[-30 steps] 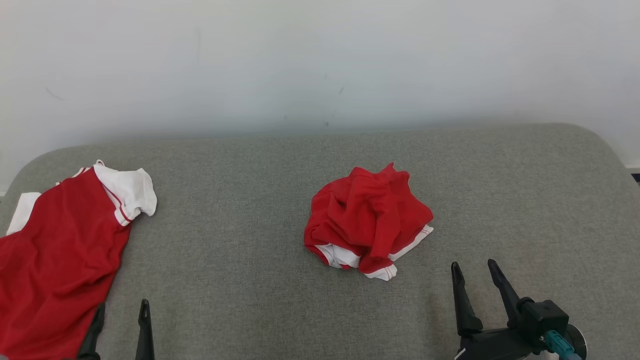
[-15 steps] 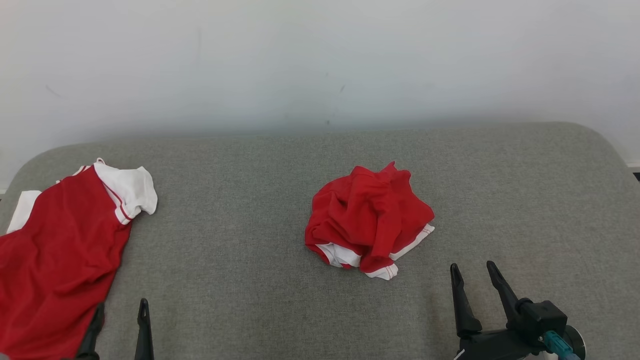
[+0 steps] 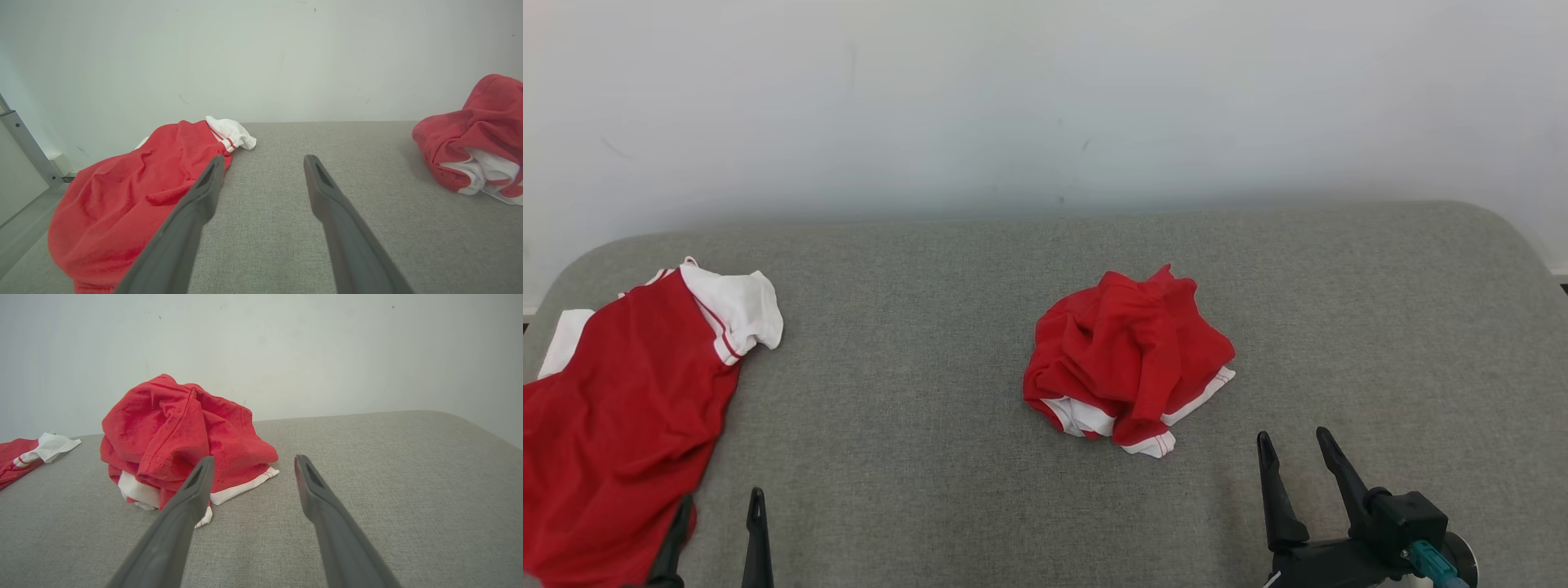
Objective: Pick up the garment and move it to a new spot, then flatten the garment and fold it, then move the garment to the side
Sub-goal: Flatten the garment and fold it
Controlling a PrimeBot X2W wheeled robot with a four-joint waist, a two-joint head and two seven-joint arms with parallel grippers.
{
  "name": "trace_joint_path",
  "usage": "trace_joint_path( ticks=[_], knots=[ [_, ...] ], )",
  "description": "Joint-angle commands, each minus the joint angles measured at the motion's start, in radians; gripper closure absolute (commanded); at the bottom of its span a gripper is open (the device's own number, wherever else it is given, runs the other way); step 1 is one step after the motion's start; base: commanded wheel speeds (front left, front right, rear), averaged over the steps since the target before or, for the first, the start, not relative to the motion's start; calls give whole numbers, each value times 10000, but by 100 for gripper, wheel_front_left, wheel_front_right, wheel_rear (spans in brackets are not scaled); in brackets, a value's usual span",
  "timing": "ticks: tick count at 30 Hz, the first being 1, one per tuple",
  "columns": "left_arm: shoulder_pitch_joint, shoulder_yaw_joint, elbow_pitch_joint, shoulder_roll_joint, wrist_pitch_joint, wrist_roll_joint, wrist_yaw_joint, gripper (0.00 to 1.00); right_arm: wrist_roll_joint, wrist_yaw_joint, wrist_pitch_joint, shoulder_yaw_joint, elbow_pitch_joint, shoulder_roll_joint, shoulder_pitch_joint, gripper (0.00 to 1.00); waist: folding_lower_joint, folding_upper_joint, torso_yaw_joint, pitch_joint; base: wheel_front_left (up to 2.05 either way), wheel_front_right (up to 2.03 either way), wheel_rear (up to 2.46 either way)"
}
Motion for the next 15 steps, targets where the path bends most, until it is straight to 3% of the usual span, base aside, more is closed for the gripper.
trace_joint_path(
  ticks=[1,9,15],
  knots=[
    [-77,-24,11,43,-37,-3,52,0,49,32,-2,9,1,16,42,0,0,0,13,-5,0,0,0],
    [-201,-37,-51,-27,-87,76,155,0,58,34,-2,232,94,20,-94,0,0,0,194,13,0,0,0],
    [-478,-259,-42,-129,-100,175,52,0,-213,32,13,642,451,-65,-747,0,0,0,693,177,0,0,0]
  ],
)
